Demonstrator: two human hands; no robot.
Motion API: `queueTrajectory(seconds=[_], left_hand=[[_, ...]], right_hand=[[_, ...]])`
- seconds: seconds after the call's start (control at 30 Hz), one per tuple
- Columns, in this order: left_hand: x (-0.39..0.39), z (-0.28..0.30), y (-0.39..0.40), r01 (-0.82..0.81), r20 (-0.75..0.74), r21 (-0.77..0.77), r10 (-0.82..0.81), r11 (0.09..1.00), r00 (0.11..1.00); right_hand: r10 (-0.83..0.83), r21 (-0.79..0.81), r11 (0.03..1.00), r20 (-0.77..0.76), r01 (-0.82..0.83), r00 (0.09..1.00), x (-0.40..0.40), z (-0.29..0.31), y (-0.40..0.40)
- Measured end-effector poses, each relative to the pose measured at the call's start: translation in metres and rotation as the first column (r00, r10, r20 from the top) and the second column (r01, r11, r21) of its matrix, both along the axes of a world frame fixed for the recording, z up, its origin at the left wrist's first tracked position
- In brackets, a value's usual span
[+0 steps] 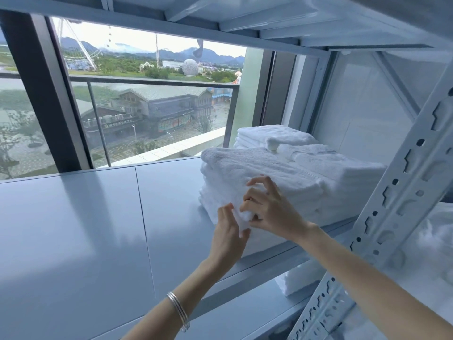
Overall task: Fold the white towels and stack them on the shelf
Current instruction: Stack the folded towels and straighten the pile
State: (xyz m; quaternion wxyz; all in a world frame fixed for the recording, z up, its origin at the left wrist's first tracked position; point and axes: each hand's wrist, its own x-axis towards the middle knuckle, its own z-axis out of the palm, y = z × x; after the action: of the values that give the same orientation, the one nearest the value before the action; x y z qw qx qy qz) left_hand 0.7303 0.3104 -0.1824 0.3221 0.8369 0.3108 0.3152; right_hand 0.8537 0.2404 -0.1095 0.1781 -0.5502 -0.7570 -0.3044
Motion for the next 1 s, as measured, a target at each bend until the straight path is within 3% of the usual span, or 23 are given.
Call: queueTrajectory(seconds=[0.07, 0.13, 0.17, 0.27, 0.33, 0.47, 0.63, 0.77, 1.0], left_hand=[[-0.009, 0.007, 0.016, 0.123, -0.081, -0.013, -0.124, 0.992, 0.989], [-0.023, 0.021, 0.045, 0.222, -0.071, -0.077, -0.227, 0.972, 0.971], [-0.027, 0.032, 0.061, 0.192, -0.028, -0.077, -0.195, 0.978, 0.980], [-0.015, 0.059, 0.112, -0.106, 0.125, 0.014, 0.103, 0.994, 0.987], [0.002, 0.070, 0.137, -0.169, 0.074, 0.065, 0.164, 0.984, 0.984], [0.027, 0.069, 0.169, -0.140, -0.155, 0.087, 0.152, 0.986, 0.976], [0.042, 0.068, 0.170, -0.120, -0.098, 0.023, 0.122, 0.992, 0.988], [0.045, 0.071, 0.173, -0.153, -0.023, 0.061, 0.154, 0.986, 0.988], [0.061, 0.079, 0.180, -0.150, -0.089, 0.024, 0.152, 0.988, 0.984]], right_hand=[[-0.078, -0.011, 0.997, 0.059, 0.078, 0.995, -0.009, -0.008, 0.002], [-0.109, -0.023, 0.994, 0.054, 0.110, 0.993, -0.015, -0.012, 0.000], [-0.097, -0.038, 0.995, 0.007, 0.097, 0.995, -0.016, -0.011, -0.003], [-0.080, -0.058, 0.996, -0.300, 0.066, 0.950, -0.020, -0.002, -0.012], [-0.153, -0.068, 0.988, -0.405, 0.137, 0.902, -0.021, 0.007, -0.012], [-0.259, -0.087, 0.966, -0.292, 0.244, 0.921, -0.016, 0.018, -0.009], [-0.388, -0.201, 0.917, -0.240, 0.345, 0.890, -0.009, 0.021, -0.002], [-0.323, -0.040, 0.946, -0.130, 0.320, 0.937, -0.015, 0.015, 0.002], [-0.278, 0.048, 0.958, -0.078, 0.283, 0.957, -0.009, 0.009, 0.001]])
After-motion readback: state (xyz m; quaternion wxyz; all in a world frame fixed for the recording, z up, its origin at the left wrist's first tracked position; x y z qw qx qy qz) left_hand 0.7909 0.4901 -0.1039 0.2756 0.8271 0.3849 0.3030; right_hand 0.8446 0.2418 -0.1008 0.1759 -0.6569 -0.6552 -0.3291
